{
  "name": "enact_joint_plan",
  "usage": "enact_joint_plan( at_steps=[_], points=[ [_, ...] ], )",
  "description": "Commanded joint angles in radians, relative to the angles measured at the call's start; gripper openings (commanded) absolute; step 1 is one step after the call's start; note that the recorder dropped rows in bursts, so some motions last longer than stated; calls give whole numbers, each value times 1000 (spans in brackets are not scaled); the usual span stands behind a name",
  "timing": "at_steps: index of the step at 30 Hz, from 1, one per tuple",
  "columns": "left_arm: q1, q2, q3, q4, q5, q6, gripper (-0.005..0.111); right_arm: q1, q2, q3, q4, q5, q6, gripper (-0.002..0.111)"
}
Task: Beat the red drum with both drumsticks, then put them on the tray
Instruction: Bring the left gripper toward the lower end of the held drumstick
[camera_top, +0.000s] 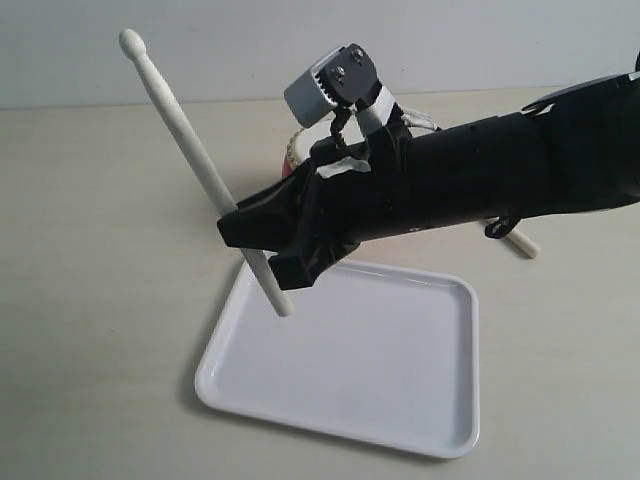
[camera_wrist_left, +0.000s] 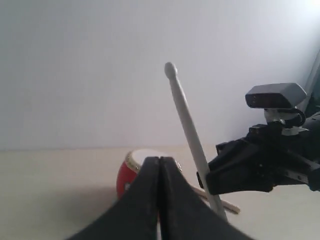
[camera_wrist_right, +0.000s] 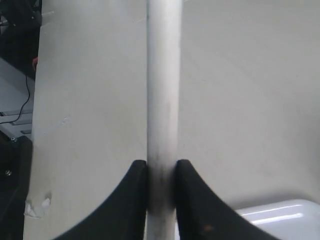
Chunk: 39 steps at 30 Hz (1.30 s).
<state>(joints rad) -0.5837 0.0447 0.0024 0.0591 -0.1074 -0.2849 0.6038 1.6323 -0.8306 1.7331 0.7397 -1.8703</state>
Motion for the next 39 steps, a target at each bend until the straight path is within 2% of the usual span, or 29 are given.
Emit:
enact_joint_plan(
  at_steps=[1,3,7,12,16,20,25,28,31,35,39],
  points=[
    [51,66,-2,4,-245,187,0,2,-2,-14,11,14,-10,0],
    [79,94,-7,-59,-241,172,0,2,-2,-14,11,14,-10,0],
    [127,188,-78,-93,-114,170,0,2,-2,-14,11,17,-12,0],
    [129,372,-87,-65,-120,67,0,2,-2,-14,11,17,-39,0],
    [126,523,-85,-21,-206,53,0,2,-2,-14,11,17,-56,0],
    [126,667,-117,115,-281,-57,0,2,-2,-14,11,5,-56,0],
    [126,853,-204,298,-234,-153,0,2,-2,-14,11,-9,-54,0],
    [126,940,-229,329,-241,-167,0,2,-2,-14,11,-9,-52,0],
    [126,988,-232,372,-290,-202,0,2,-2,-14,11,-9,-52,0],
    [126,1019,-232,580,-363,-374,0,2,-2,-14,11,-13,-52,0],
    [145,1037,-232,664,-463,-449,0,2,-2,-14,11,-13,-52,0]
  ],
)
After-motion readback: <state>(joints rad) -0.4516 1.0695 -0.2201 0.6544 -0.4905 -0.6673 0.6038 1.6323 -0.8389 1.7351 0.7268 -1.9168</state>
